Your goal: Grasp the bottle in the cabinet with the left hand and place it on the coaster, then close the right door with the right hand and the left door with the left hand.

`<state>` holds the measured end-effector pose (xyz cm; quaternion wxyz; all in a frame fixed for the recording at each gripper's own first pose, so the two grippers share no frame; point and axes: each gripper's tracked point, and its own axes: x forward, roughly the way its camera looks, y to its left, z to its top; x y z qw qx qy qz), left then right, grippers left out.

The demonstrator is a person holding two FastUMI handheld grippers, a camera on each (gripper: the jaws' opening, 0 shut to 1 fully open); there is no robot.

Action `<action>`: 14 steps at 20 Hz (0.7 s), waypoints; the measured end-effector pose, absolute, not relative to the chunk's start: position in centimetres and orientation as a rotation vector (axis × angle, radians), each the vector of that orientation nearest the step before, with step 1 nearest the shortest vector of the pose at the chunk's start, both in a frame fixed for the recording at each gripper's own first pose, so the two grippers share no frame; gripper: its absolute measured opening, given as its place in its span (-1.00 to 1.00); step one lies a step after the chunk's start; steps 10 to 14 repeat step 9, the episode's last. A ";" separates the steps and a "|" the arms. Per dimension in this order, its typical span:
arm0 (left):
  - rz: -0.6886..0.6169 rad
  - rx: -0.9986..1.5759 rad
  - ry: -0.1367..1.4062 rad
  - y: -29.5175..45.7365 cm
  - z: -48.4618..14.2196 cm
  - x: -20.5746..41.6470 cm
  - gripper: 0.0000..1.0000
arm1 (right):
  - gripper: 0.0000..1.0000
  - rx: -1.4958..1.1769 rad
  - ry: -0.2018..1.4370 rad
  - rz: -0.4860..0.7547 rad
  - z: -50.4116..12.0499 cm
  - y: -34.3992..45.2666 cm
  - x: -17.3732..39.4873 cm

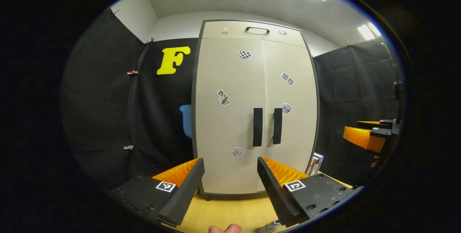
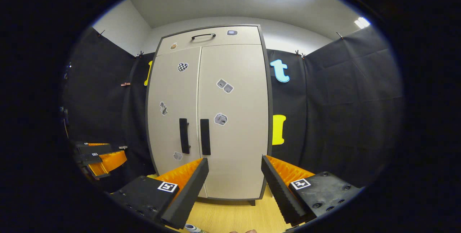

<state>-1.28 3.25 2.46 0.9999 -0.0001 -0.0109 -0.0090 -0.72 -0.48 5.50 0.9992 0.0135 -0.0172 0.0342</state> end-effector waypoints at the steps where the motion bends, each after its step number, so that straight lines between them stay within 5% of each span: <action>1: -0.018 -0.001 -0.022 3.2 2.4 -1.3 0.88 | 0.95 0.027 -0.035 0.069 5.6 -0.4 -0.7; 14: -0.014 -0.006 -0.021 3.4 2.5 -1.3 0.88 | 0.95 0.025 -0.035 0.069 5.6 -0.4 -0.7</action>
